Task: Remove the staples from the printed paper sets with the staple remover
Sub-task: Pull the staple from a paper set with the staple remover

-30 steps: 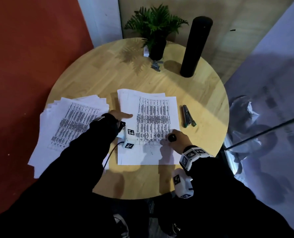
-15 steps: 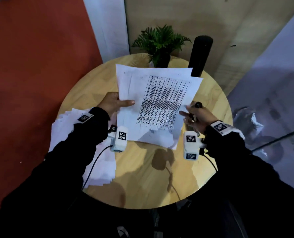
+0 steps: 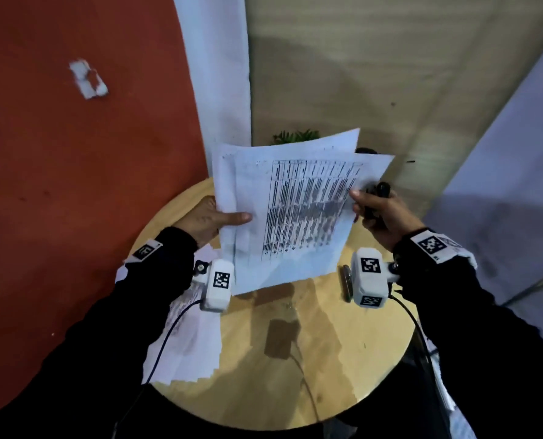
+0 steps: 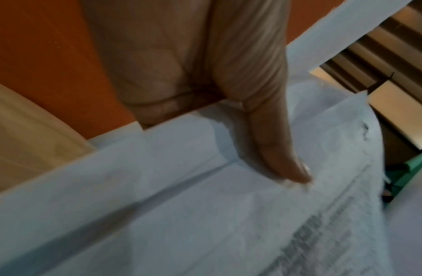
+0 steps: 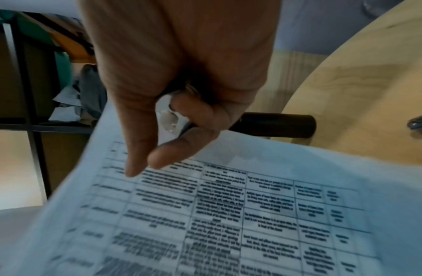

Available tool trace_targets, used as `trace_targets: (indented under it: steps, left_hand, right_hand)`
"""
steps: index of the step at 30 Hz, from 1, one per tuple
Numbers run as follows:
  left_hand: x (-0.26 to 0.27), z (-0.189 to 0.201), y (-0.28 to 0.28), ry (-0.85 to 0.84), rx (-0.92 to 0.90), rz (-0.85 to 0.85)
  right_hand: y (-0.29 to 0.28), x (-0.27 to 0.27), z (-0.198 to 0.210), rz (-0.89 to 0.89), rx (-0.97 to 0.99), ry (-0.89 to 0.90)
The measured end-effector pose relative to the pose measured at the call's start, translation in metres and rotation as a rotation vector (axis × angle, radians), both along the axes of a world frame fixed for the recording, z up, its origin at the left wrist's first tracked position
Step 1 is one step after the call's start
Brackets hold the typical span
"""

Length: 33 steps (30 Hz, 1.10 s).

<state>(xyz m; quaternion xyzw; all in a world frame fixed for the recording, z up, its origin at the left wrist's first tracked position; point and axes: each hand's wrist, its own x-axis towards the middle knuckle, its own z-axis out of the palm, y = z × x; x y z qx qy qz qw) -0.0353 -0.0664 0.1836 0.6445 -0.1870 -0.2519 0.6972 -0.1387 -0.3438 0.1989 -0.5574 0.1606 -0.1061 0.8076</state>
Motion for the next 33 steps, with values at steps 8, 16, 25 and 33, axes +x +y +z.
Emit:
trace_targets:
  steps: [8, 16, 25, 33]
  left_hand:
    - [-0.033, 0.045, 0.026, -0.088, -0.033, 0.090]
    - [-0.065, 0.104, 0.029, -0.495, -0.049, 0.365]
    - [-0.096, 0.122, 0.026, -0.491, 0.105, 0.204]
    - [-0.110, 0.134, 0.022, -0.533, 0.101, 0.208]
  right_hand:
    - [0.018, -0.023, 0.026, 0.133, 0.034, -0.088]
    - [0.026, -0.048, 0.031, 0.031, 0.022, -0.170]
    - [0.038, -0.072, 0.028, -0.135, 0.057, -0.227]
    - [0.044, -0.085, 0.048, -0.182, -0.095, -0.211]
